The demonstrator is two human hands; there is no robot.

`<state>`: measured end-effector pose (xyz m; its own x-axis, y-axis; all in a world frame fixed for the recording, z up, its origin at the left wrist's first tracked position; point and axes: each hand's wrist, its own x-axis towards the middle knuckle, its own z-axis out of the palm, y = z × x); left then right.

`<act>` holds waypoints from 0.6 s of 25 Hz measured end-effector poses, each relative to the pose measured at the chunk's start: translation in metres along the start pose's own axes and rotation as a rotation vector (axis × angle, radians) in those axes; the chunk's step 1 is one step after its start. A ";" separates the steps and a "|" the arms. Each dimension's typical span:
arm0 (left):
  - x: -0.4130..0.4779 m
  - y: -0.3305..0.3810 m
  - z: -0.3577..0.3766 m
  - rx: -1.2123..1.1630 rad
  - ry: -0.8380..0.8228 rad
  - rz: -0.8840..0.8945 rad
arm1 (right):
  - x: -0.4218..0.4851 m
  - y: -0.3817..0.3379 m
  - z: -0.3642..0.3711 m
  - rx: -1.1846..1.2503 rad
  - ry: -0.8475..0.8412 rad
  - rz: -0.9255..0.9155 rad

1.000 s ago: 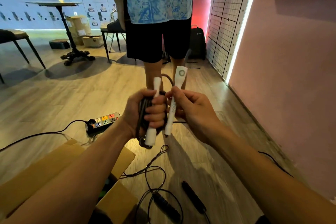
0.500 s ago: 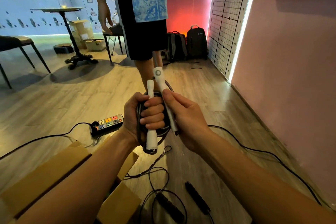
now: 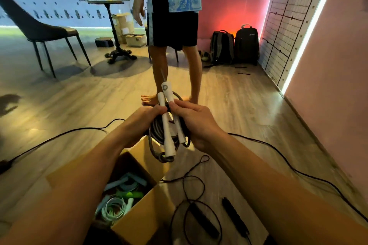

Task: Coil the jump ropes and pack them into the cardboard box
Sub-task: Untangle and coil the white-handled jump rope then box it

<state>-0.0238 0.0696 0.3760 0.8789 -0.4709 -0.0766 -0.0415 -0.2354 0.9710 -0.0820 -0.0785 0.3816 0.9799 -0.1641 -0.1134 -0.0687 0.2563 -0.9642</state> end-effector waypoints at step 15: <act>-0.023 -0.228 -0.152 0.385 0.096 -0.352 | 0.102 0.223 0.126 -0.494 -0.354 0.316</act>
<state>0.0378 0.2631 0.1906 0.9099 -0.2315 -0.3441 0.1081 -0.6687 0.7357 0.0261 0.0818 0.1854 0.8949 0.1904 -0.4036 -0.3567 -0.2384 -0.9033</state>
